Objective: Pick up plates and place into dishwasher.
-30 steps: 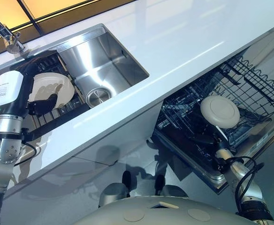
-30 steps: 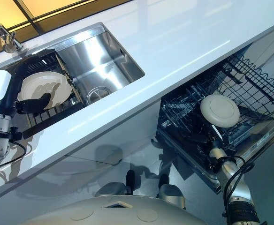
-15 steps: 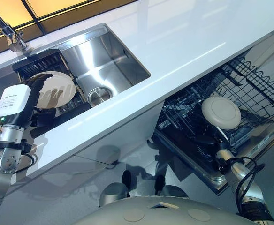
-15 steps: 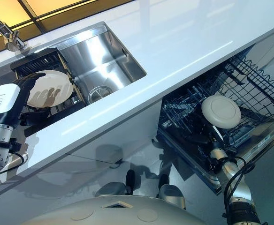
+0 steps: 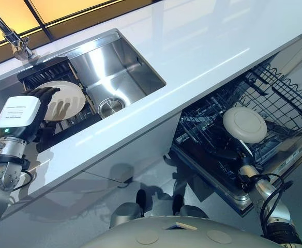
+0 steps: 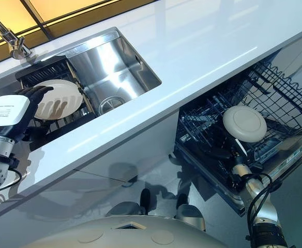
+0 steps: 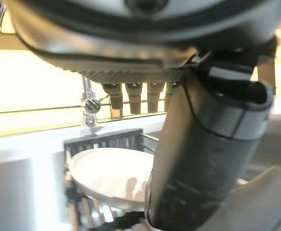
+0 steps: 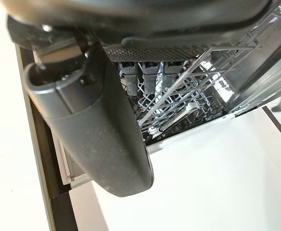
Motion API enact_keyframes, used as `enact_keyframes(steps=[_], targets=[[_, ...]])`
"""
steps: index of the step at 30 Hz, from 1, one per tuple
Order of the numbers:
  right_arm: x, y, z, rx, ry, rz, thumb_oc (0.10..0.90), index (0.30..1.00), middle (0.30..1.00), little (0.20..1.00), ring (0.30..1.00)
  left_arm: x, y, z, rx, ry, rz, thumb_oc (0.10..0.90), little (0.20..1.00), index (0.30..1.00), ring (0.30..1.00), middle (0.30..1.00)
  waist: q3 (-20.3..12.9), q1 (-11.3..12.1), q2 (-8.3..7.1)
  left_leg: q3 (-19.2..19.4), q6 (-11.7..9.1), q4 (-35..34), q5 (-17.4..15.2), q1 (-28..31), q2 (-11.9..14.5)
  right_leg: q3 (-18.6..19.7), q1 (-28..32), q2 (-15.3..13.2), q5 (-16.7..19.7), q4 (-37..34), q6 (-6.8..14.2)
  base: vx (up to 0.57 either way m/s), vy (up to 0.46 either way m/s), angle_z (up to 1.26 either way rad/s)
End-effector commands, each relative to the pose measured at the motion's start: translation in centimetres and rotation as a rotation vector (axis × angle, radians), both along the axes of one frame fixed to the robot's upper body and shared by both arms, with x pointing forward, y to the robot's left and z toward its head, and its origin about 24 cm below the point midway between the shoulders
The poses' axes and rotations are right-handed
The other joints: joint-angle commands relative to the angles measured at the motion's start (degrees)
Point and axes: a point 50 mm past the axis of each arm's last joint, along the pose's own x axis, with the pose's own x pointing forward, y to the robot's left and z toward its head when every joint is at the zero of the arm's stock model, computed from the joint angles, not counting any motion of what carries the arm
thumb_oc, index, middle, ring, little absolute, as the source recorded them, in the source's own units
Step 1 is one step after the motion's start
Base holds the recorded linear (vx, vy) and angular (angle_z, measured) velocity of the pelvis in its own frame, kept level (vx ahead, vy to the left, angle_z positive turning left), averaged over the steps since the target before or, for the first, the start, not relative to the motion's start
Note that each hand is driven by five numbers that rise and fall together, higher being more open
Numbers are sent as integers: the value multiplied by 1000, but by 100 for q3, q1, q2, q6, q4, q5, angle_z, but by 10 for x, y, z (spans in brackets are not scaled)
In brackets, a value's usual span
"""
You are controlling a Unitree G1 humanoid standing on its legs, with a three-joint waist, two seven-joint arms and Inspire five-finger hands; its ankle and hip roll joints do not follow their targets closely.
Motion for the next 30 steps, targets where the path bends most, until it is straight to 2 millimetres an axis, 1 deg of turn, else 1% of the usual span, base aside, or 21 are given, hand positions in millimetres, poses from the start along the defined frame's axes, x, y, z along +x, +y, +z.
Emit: enact_keyframes(steps=[1,8,11,16,24,28,30], targets=[[26,32,17,69,-119,166,800,900,900,900,900,17,11,43,171,-118,16,800,900,900,900,900,-328,74,95,135,169,10,-664,123,-421,-33,-210,256,-964,752,159,0,0,0],[29,33,17,61,-106,175,800,900,900,900,900,27,14,41,232,-1,57,800,900,900,900,900,-306,-7,138,173,190,10,-672,134,-428,28,-229,256,-947,755,170,25,7,-2],[28,32,16,57,-98,180,800,900,900,900,900,30,16,39,223,30,68,800,900,900,900,900,-289,-56,158,201,199,10,-676,146,-433,48,-235,261,-939,758,170,37,19,-3],[28,30,17,47,-89,185,800,900,900,900,900,37,14,32,195,82,72,800,900,900,900,900,-259,-141,181,246,216,10,-678,155,-439,86,-265,256,-936,792,179,42,22,-2],[30,26,20,29,-77,197,800,900,900,900,900,44,20,28,270,177,133,800,900,900,900,900,-204,-237,213,324,241,14,-687,167,-438,146,-303,256,-935,834,188,41,25,-1],[31,26,20,26,-74,202,800,900,900,900,900,46,24,21,264,224,185,800,900,900,900,900,-162,-289,221,364,261,27,-692,168,-442,178,-332,256,-934,870,188,48,25,-6],[30,27,20,23,-71,201,800,900,900,900,900,46,27,14,254,258,225,800,900,900,900,900,-132,-321,222,386,275,47,-697,159,-446,205,-361,256,-931,902,190,42,24,-10]])
